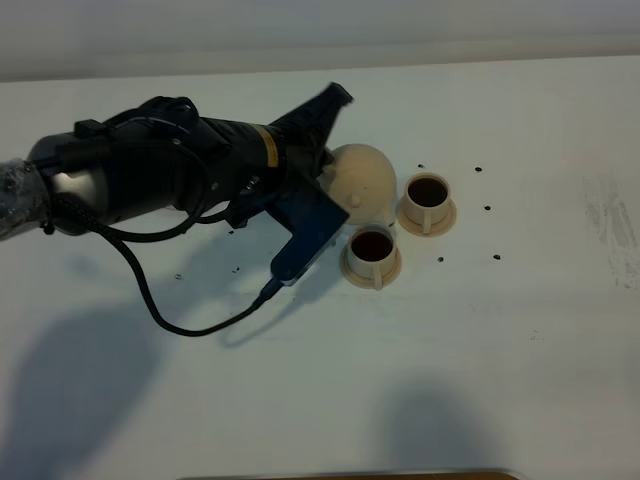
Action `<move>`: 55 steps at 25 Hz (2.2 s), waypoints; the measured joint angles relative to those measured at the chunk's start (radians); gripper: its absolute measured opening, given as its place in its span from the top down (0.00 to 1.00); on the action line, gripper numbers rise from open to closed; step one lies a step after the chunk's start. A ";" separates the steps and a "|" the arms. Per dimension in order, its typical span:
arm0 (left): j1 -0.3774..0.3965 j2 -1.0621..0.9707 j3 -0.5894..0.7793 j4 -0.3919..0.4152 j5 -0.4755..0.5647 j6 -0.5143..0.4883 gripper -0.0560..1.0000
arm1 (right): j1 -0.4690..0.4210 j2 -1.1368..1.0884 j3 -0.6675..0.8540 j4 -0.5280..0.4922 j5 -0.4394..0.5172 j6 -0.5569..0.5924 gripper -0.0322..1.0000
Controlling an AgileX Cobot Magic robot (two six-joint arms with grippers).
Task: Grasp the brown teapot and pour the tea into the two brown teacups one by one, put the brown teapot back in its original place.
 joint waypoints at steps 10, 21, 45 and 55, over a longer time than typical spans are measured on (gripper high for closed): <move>0.064 -0.014 0.000 -0.135 0.006 -0.347 0.79 | 0.000 0.000 0.000 0.000 0.000 0.000 0.55; 0.161 -0.080 0.000 -0.158 0.114 -0.945 0.79 | 0.000 0.000 0.000 0.000 0.000 0.000 0.55; 0.273 -0.103 0.000 -0.216 0.354 -1.560 0.79 | 0.000 0.000 0.000 0.000 0.000 0.000 0.55; 0.161 -0.100 0.000 -0.277 0.418 -1.606 0.79 | 0.000 0.000 0.000 0.000 0.000 0.000 0.55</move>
